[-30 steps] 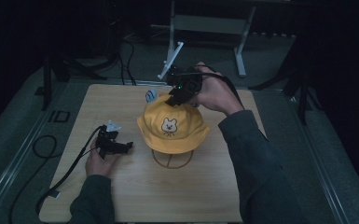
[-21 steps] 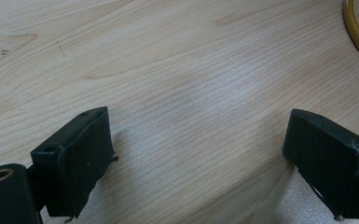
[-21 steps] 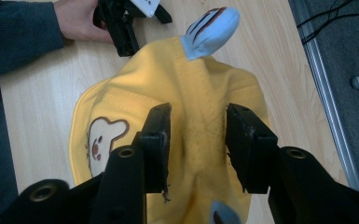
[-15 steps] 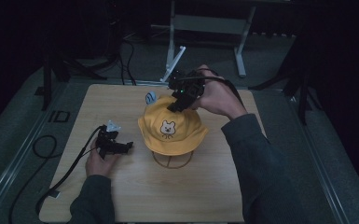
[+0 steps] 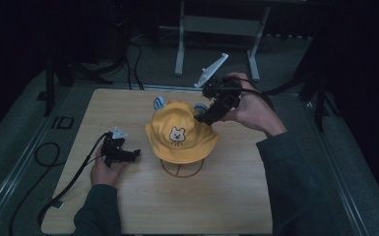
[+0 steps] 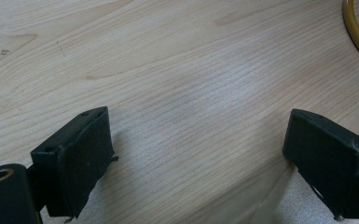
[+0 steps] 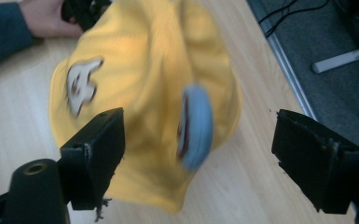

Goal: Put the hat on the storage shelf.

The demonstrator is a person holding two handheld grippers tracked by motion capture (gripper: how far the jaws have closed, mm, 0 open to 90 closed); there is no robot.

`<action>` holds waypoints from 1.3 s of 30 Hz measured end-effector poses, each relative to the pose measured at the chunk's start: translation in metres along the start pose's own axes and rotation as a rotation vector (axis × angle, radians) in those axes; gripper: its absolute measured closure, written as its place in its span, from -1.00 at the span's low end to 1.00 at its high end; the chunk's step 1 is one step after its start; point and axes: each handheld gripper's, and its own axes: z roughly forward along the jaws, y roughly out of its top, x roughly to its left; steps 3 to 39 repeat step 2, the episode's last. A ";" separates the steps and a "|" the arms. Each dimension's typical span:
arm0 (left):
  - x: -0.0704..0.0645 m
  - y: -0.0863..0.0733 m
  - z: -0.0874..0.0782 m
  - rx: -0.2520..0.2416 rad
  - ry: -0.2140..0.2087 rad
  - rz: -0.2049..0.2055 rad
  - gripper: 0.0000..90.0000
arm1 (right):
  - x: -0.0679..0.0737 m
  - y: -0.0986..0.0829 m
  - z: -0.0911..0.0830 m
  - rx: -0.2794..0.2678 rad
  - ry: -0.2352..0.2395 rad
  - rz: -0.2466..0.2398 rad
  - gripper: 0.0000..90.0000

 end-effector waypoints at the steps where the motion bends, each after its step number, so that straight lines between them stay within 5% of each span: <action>1: 0.000 0.000 0.000 0.000 0.000 0.000 -0.82 | 0.000 -0.005 -0.001 0.001 -0.001 0.001 -0.61; 39: 0.000 0.000 0.000 0.000 0.000 0.000 -0.82 | 0.001 -0.010 -0.003 0.000 -0.009 0.006 -0.59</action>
